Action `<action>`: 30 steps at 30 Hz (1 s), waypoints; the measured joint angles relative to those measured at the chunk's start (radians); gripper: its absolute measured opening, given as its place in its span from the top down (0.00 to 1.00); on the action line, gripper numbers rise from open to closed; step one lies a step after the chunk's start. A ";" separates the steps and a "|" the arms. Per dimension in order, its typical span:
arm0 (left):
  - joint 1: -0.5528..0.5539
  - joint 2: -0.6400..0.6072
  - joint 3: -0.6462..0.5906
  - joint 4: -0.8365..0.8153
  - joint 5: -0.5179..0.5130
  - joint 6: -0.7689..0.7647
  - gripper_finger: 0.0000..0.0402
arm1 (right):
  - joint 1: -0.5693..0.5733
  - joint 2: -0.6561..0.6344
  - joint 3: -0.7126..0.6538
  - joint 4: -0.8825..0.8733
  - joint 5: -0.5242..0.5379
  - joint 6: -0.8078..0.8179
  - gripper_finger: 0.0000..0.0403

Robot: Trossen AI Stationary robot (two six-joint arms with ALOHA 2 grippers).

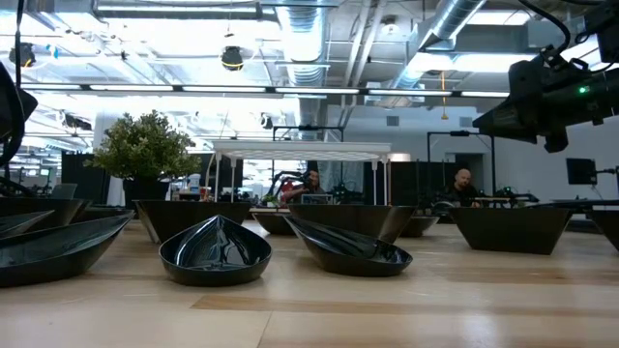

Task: Pick & Place Mini shaped plates
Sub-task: Put the black drop shaped plate on the shelf

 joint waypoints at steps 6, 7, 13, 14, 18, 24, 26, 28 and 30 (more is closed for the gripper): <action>-0.002 0.000 0.000 0.008 0.082 0.000 0.99 | 0.000 0.000 0.000 0.000 0.000 0.000 0.70; -0.004 -0.001 0.000 0.012 0.103 0.000 0.99 | 0.000 0.000 0.000 0.000 0.000 0.000 0.70; -0.007 -0.092 0.000 0.050 0.153 0.084 0.99 | 0.000 0.000 0.000 0.000 0.000 0.000 0.70; -0.007 -0.125 0.000 0.054 0.149 0.111 0.99 | 0.000 0.000 0.000 0.000 0.000 0.000 0.70; -0.007 -0.281 0.000 0.094 0.042 0.266 0.99 | 0.000 0.000 0.000 0.000 0.000 0.000 0.70; 0.017 -0.502 0.000 0.125 -0.208 0.458 0.99 | 0.000 0.000 0.000 0.000 0.000 0.000 0.70; 0.044 -0.554 0.000 0.125 -0.291 0.509 0.99 | 0.000 0.000 0.000 0.000 0.000 0.000 0.70; 0.084 -0.591 0.000 0.125 -0.358 0.572 0.99 | 0.000 0.000 0.000 0.000 0.000 0.000 0.70; 0.142 -0.619 0.000 0.125 -0.391 0.629 0.99 | 0.000 0.000 0.000 0.000 0.000 0.000 0.70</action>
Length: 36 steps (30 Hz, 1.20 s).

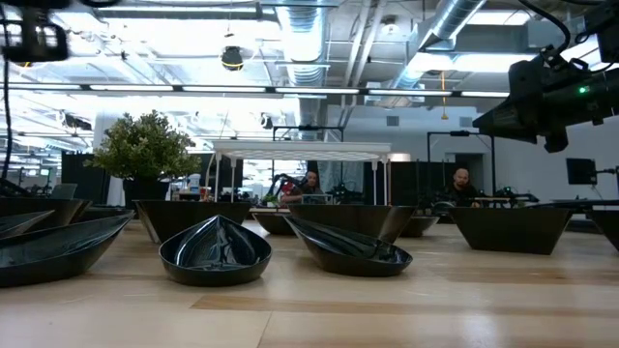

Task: Pick & Place Mini shaped plates
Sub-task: Put the black drop shaped plate on the shelf

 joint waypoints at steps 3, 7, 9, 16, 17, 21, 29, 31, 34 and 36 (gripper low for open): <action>0.109 -0.014 0.000 0.001 -0.003 0.043 0.99 | 0.000 0.000 0.000 0.000 0.000 0.000 0.70; 0.271 -0.015 0.004 0.021 0.045 0.110 0.99 | 0.000 0.000 0.000 0.000 0.000 0.000 0.70; 0.355 -0.014 0.025 0.020 0.082 0.162 0.99 | 0.000 0.000 0.000 0.000 0.000 0.000 0.70; 0.614 0.057 0.187 0.024 0.162 0.455 0.99 | 0.000 0.000 0.000 0.000 0.000 0.000 0.70; 0.647 0.079 0.215 0.023 0.178 0.492 0.99 | 0.000 0.000 0.000 -0.001 0.000 0.000 0.70; 0.765 0.182 0.331 0.018 0.264 0.630 0.99 | 0.000 0.000 0.000 -0.002 0.000 0.000 0.70; 0.958 0.366 0.558 -0.009 0.276 0.863 0.99 | 0.000 0.000 0.000 -0.002 0.000 0.000 0.70; 1.002 0.400 0.609 -0.036 0.276 0.912 0.99 | 0.000 0.000 0.000 -0.002 0.000 0.000 0.70; 1.068 0.444 0.684 -0.088 0.268 0.955 0.99 | 0.000 0.000 0.000 -0.002 0.000 0.000 0.70; 1.113 0.475 0.733 -0.123 0.263 0.972 0.99 | 0.000 0.000 0.000 -0.002 0.000 0.000 0.70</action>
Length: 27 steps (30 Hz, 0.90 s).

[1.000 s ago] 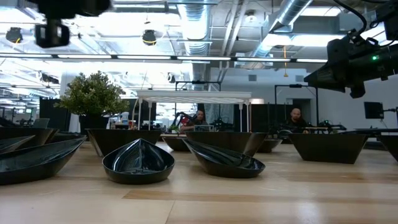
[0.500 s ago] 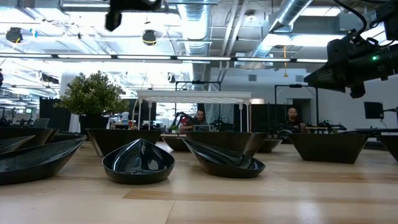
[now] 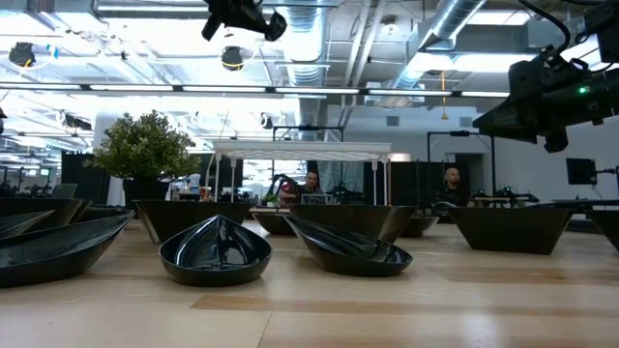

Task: Pick & Place Mini shaped plates
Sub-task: Put the black drop shaped plate on the shelf

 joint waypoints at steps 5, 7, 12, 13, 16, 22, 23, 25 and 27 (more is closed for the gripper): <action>0.106 0.086 0.112 -0.136 -0.002 0.020 0.99 | 0.000 0.000 0.000 0.000 0.000 0.000 0.70; 0.140 0.122 0.159 -0.211 -0.001 0.020 0.99 | 0.000 0.000 0.000 0.000 0.000 0.000 0.70; 0.211 0.211 0.264 -0.343 0.053 0.019 0.99 | 0.000 0.000 0.000 0.000 0.000 0.000 0.70; 0.221 0.225 0.283 -0.363 0.053 0.019 0.99 | 0.000 0.000 0.000 0.000 0.000 0.000 0.70; 0.253 0.268 0.329 -0.424 0.062 0.016 0.99 | 0.000 0.000 0.000 0.000 0.000 0.000 0.70; 0.303 0.336 0.357 -0.480 0.093 -0.030 0.99 | 0.000 0.000 0.000 0.000 0.000 0.000 0.70; 0.311 0.349 0.357 -0.485 0.108 -0.038 0.99 | 0.000 0.000 0.000 0.000 0.000 0.000 0.70; 0.320 0.374 0.357 -0.490 0.136 -0.052 0.99 | 0.000 0.000 0.000 0.000 0.000 0.000 0.70; 0.323 0.400 0.357 -0.513 0.147 -0.060 0.99 | 0.000 0.000 0.000 0.000 0.000 0.000 0.70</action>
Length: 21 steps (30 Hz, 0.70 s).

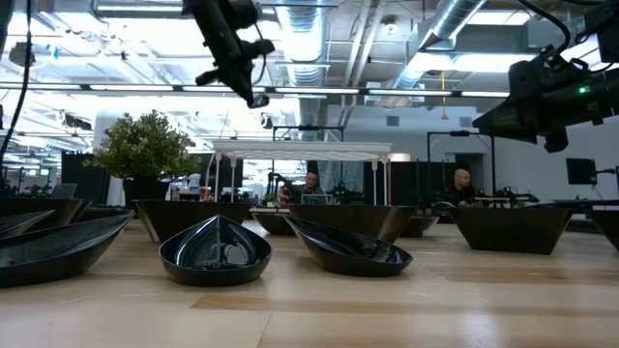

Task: Pick & Place Mini shaped plates
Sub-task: Put the black drop shaped plate on the shelf

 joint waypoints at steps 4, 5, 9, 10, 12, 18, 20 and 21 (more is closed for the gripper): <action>-0.001 0.056 0.000 -0.070 0.005 0.000 0.99 | 0.000 0.000 0.000 0.000 0.000 0.000 0.70; -0.001 0.065 0.000 -0.088 0.012 0.000 0.99 | 0.000 0.000 0.000 0.000 0.000 0.000 0.70; -0.001 0.077 0.000 -0.115 0.038 -0.004 0.99 | 0.000 0.000 0.000 0.000 0.000 0.000 0.70; -0.001 0.077 0.000 -0.119 0.038 -0.006 0.99 | 0.000 0.000 0.000 0.000 0.000 0.000 0.70; 0.000 0.077 0.000 -0.128 0.038 -0.031 0.99 | 0.000 0.000 0.000 0.000 0.000 0.000 0.70; 0.023 0.078 -0.034 -0.157 0.037 -0.057 0.99 | 0.000 0.000 0.000 -0.002 0.000 0.000 0.70; 0.026 0.078 -0.048 -0.157 0.038 -0.057 0.99 | 0.000 0.000 0.000 -0.002 0.000 0.000 0.70; 0.026 0.078 -0.055 -0.154 0.038 -0.057 0.99 | 0.000 0.000 0.000 -0.002 0.000 0.000 0.70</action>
